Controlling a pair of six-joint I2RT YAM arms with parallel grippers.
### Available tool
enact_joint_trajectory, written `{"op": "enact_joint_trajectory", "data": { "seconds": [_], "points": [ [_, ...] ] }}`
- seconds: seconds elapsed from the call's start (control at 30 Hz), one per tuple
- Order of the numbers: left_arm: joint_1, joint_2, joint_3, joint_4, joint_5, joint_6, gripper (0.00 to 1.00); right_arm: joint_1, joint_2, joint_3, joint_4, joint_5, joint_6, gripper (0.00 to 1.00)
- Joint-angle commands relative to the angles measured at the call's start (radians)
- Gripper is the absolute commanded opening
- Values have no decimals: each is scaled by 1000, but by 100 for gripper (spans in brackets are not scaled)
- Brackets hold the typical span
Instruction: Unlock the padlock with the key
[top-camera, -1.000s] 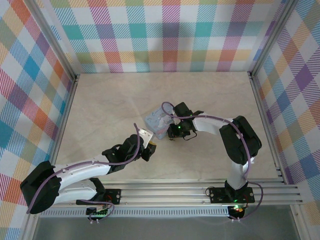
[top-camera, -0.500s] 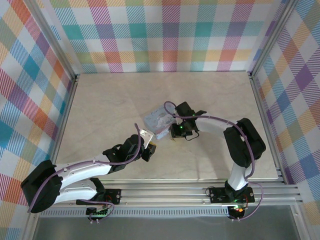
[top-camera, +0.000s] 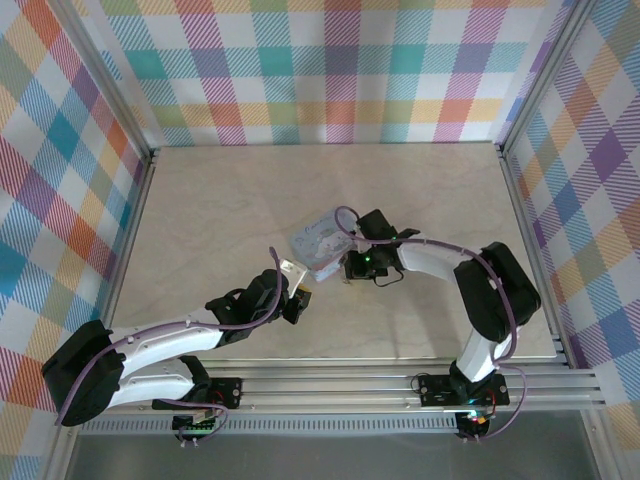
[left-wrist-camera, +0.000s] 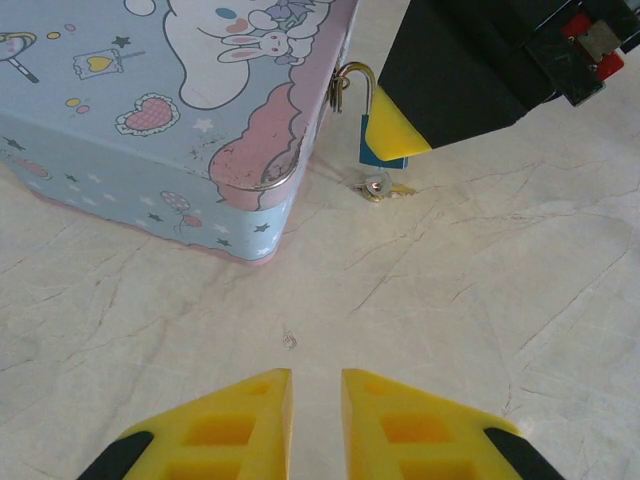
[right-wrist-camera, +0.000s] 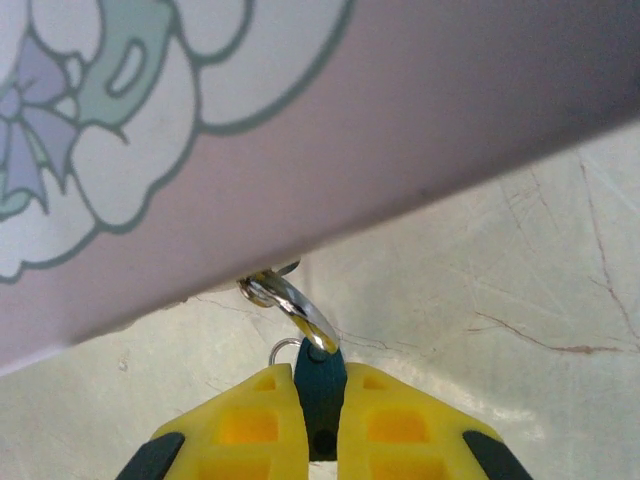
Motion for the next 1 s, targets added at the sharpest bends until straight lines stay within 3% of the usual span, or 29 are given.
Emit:
{"op": "enact_joint_trajectory", "data": {
  "seconds": [0.0, 0.5, 0.73, 0.97],
  "points": [
    [10, 0, 30, -25, -2, -17, 19, -15, -39, -11, 98, -46, 65, 0],
    [10, -18, 22, -40, -8, -28, 19, -76, -20, -16, 214, -125, 214, 0],
    [10, -70, 43, -114, -68, -30, 21, -88, -59, 21, 29, -78, 183, 0],
    [13, -180, 87, -266, -207, -18, 36, -181, -131, 42, -251, -60, 95, 0]
  ]
}}
